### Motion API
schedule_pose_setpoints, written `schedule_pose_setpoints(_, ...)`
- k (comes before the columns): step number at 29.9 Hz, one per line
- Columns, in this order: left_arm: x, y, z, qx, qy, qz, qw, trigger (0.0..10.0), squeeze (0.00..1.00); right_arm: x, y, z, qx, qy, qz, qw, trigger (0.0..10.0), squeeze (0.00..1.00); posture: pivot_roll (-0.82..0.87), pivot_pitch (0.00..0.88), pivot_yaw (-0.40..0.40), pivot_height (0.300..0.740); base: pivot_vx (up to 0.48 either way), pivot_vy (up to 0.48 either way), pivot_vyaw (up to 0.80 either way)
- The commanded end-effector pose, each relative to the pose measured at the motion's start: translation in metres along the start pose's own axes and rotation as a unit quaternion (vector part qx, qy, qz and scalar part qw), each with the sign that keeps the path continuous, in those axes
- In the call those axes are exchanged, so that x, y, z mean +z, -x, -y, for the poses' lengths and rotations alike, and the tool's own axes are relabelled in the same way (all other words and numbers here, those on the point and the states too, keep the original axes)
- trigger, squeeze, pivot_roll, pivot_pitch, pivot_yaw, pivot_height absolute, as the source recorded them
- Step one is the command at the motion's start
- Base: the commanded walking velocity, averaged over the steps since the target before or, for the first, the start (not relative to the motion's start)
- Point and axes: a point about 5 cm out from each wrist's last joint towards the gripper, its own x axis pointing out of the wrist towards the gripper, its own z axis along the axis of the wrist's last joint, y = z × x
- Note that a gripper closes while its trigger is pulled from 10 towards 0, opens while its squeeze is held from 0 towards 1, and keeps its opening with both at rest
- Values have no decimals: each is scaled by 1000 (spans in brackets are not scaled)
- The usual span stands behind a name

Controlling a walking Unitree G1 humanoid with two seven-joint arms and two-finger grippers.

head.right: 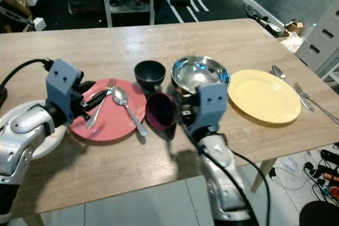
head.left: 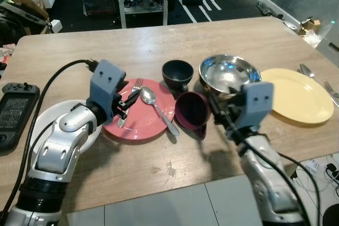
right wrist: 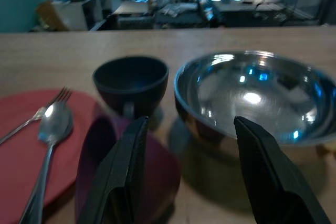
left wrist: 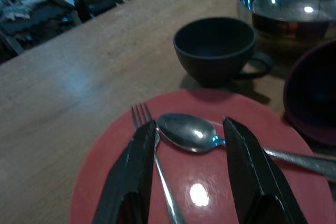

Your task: Setting the table

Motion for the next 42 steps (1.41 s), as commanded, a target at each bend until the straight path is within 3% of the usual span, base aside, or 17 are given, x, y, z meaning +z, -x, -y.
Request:
schedule_pose_setpoints(1, -3, 2, 3, -9, -2, -7, 1000, 10000, 0, -5, 12, 5, 14, -26, -27, 999, 10000, 0, 64, 224, 79, 740, 0, 0, 0)
schedule_pose_setpoints(4, -2, 2, 3, -9, -3, -8, 1000, 10000, 0, -8, 16, 5, 22, -47, -40, 998, 10000, 0, 65, 225, 79, 740, 0, 0, 0)
schedule_pose_setpoints(6, -3, 0, 5, -10, -3, -9, 1000, 10000, 0, -15, 22, -3, 35, -85, -58, 994, 10000, 0, 70, 224, 80, 740, 0, 0, 0)
schedule_pose_setpoints(8, -3, 0, 6, -8, -2, -10, 1000, 10000, 0, -22, 24, -8, 39, -91, -71, 992, 10000, 0, 72, 225, 81, 740, 0, 0, 0)
schedule_pose_setpoints(17, -4, 0, 7, -1, 2, -14, 1000, 10000, 0, -50, 17, -28, 25, -111, -122, 986, 10000, 0, 84, 223, 78, 740, 0, 0, 0)
schedule_pose_setpoints(24, -5, 0, 8, 3, 3, -15, 1000, 10000, 0, -60, 7, -31, -10, -80, -133, 988, 10000, 0, 87, 223, 76, 740, 0, 0, 0)
schedule_pose_setpoints(25, -5, 0, 9, 2, 5, -15, 1000, 10000, 0, -64, 5, -30, -22, -74, -139, 987, 980, 0, 87, 223, 76, 740, 0, 0, 0)
schedule_pose_setpoints(26, -5, 0, 10, 1, 6, -16, 1000, 10000, 0, -66, 2, -28, -35, -75, -142, 986, 0, 0, 89, 224, 73, 740, 0, 0, 0)
schedule_pose_setpoints(42, -10, 0, 14, 1, 14, -22, 1000, 10000, 0, -52, -5, -12, -59, -95, -114, 987, 0, 0, 75, 227, 70, 740, 0, 0, 0)
